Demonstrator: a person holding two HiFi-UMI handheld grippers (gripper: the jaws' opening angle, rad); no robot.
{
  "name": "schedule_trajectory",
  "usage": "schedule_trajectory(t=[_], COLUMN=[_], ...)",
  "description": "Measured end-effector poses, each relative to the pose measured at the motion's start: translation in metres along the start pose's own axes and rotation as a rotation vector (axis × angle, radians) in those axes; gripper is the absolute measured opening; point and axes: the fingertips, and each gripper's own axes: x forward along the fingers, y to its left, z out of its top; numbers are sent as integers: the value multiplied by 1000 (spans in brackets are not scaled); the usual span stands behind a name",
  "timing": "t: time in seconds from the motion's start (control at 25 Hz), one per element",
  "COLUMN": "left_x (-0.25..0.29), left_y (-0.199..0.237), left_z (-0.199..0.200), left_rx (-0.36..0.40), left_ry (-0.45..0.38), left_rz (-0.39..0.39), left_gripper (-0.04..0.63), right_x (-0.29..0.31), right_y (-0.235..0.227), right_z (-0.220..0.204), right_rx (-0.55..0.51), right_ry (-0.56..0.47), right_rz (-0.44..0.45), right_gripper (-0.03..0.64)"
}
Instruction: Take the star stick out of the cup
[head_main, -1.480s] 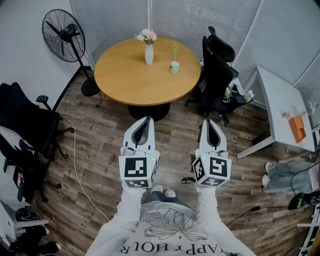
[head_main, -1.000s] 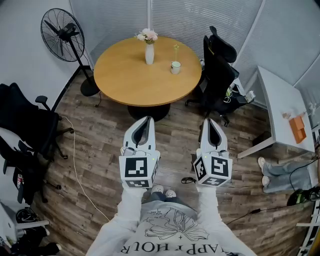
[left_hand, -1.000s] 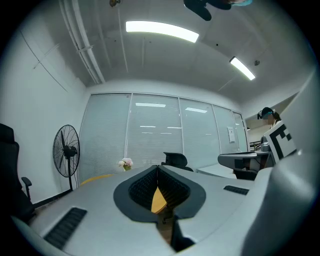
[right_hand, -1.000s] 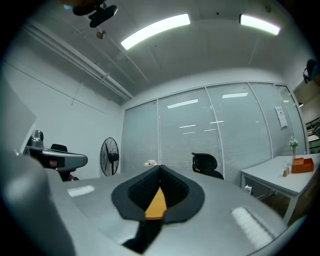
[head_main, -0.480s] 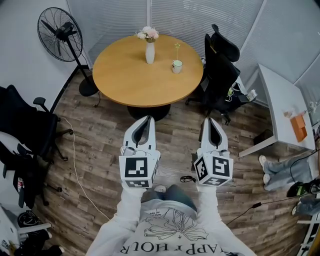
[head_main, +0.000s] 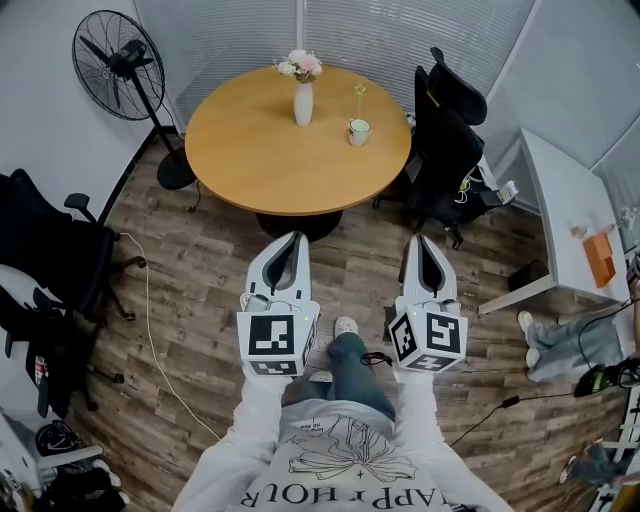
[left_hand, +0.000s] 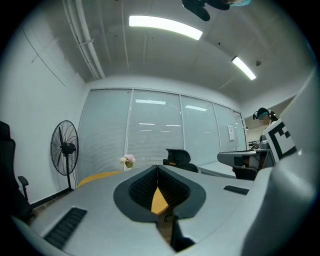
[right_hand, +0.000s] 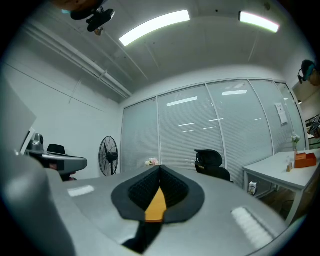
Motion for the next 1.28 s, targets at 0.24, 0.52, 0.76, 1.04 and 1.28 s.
schedule_trajectory(t=[0.24,0.52,0.76,1.04,1.28], left_x=[23,65,112,172,221], left_y=[6,11,12,8,5], left_z=[2,2,3,9,15], left_rx=[2,7,5,9,11], left_ry=[-11,-2,-1,2,-9], left_rz=[6,30,56,74,84], left_gripper=[6,8,7,6,6], right_x=[25,70,118,173,218], right_y=[-7,-23,-45,-73,-94], right_z=[-3,-7,-9,-3,2], right_rx=[1,10,13,28,26], right_ry=[1,2,5,-3,-15], right_rz=[12,38,66,90,114], right_gripper=[11,11,11,11,11])
